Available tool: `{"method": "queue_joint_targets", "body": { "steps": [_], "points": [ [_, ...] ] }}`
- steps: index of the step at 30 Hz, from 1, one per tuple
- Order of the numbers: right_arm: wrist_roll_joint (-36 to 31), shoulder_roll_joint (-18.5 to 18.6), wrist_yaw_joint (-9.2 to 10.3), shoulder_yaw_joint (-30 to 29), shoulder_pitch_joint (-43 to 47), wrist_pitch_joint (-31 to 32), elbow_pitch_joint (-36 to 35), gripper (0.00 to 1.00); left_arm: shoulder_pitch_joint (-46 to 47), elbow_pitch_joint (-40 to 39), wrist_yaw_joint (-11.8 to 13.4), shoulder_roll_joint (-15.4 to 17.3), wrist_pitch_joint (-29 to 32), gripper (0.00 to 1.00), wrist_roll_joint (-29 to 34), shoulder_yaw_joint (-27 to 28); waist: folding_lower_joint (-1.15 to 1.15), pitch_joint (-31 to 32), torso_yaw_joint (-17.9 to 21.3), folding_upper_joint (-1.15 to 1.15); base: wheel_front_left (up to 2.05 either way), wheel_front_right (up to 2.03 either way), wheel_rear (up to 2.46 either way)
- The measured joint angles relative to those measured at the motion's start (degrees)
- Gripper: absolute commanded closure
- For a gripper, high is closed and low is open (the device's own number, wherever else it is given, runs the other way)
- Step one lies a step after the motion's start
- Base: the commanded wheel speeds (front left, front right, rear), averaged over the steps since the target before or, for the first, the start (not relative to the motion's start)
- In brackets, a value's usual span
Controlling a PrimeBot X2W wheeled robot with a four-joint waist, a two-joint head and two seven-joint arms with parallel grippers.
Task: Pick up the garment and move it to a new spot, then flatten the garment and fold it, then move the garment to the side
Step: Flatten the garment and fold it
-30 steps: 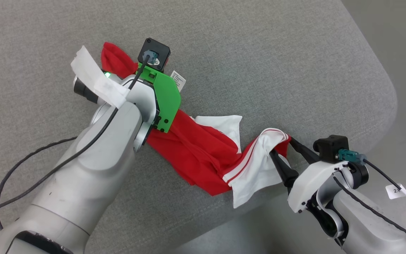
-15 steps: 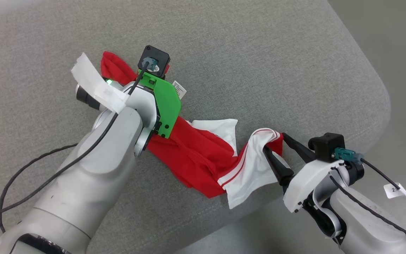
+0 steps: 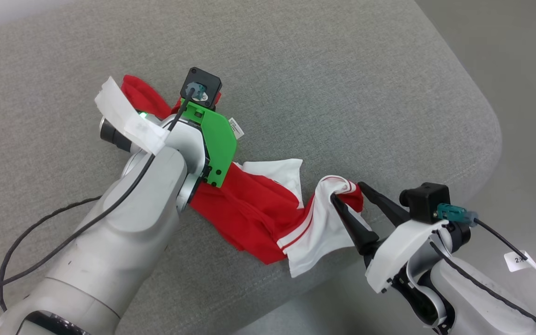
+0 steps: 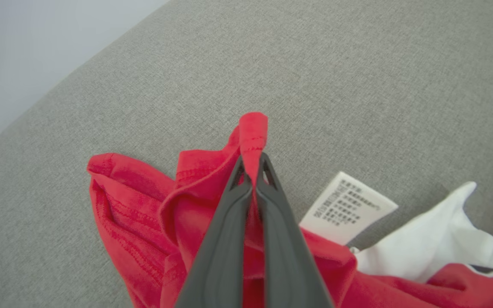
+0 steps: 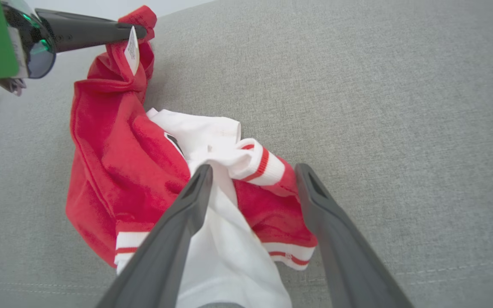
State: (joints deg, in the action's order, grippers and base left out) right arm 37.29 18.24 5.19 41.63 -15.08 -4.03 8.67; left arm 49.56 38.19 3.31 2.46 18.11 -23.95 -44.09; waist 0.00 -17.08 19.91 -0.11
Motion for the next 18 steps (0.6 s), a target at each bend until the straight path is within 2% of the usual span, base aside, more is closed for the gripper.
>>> {"method": "queue_joint_targets", "body": {
  "steps": [8,18],
  "points": [
    [1.54,1.30,0.74,-0.56,4.67,1.46,-2.30,0.00,-0.10,0.18,0.29,-0.04,-0.01,1.00,-0.02,-0.41,0.00,-0.06,1.56,0.00,0.00,0.00,0.00],
    [3.15,1.23,1.03,-0.93,7.59,2.43,-5.72,0.00,-0.15,0.45,0.30,-0.05,-0.01,1.00,-0.10,-0.68,0.00,-0.25,2.64,0.00,0.00,0.00,0.00]
  ]
}}
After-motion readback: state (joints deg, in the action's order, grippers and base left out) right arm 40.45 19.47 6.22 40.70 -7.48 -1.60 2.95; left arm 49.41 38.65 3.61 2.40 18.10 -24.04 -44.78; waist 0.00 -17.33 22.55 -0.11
